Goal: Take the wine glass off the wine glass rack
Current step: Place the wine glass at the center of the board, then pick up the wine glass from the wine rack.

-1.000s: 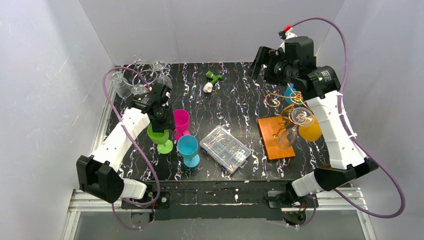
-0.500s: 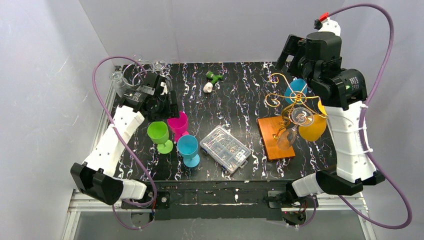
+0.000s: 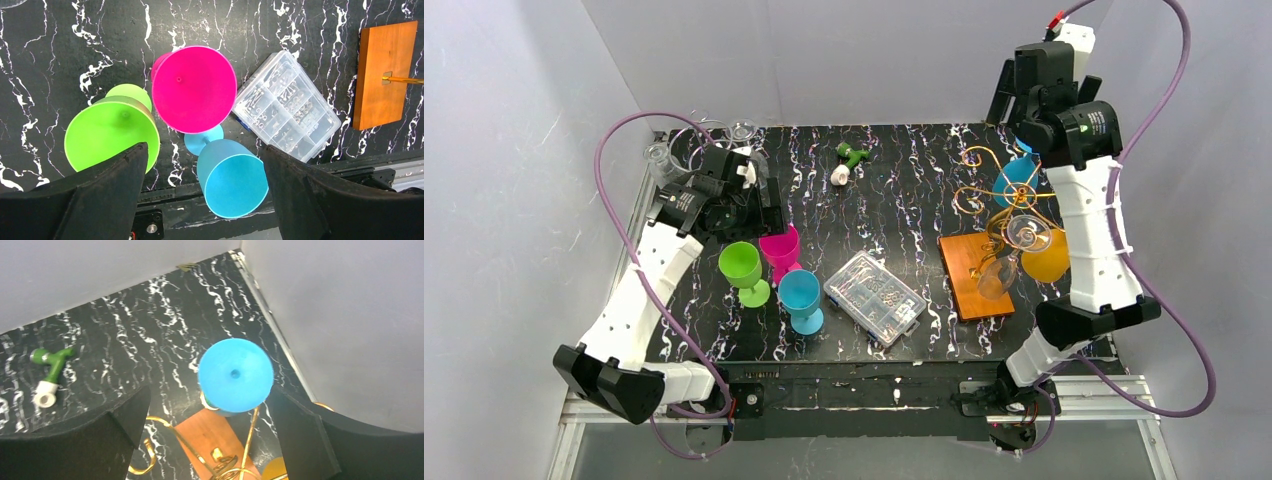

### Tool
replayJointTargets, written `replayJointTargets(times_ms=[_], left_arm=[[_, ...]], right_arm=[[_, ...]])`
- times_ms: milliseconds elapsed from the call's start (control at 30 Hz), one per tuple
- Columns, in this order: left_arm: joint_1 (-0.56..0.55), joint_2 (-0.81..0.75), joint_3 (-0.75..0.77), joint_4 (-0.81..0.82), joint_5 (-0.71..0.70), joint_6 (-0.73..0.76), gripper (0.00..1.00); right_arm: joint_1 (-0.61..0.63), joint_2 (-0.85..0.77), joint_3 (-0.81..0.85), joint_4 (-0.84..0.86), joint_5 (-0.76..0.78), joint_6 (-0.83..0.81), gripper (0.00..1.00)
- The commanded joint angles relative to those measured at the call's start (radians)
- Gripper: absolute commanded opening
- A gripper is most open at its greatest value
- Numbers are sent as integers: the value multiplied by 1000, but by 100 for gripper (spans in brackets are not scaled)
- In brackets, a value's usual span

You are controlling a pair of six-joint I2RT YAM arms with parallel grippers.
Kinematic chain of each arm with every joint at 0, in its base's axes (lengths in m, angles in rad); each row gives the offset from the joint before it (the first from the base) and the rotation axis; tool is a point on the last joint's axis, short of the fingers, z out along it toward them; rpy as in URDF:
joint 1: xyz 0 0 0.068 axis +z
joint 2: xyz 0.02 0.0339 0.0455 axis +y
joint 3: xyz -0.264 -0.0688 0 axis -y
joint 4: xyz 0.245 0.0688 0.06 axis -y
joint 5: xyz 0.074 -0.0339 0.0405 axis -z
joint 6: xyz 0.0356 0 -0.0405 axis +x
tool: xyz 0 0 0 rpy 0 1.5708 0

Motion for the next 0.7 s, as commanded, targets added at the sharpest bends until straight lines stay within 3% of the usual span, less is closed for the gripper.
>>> replayJointTargets(times_ms=[0, 433, 667], left_arm=[[-7, -22, 31, -18, 20, 0, 84], [-14, 113, 135, 8, 83, 32, 85], [-50, 127, 135, 19, 85, 20, 86]], right_arm=[[-60, -16, 13, 21, 54, -35, 99], [-137, -73, -66, 21, 39, -31, 98], [-188, 16, -2, 4, -135, -88, 99]])
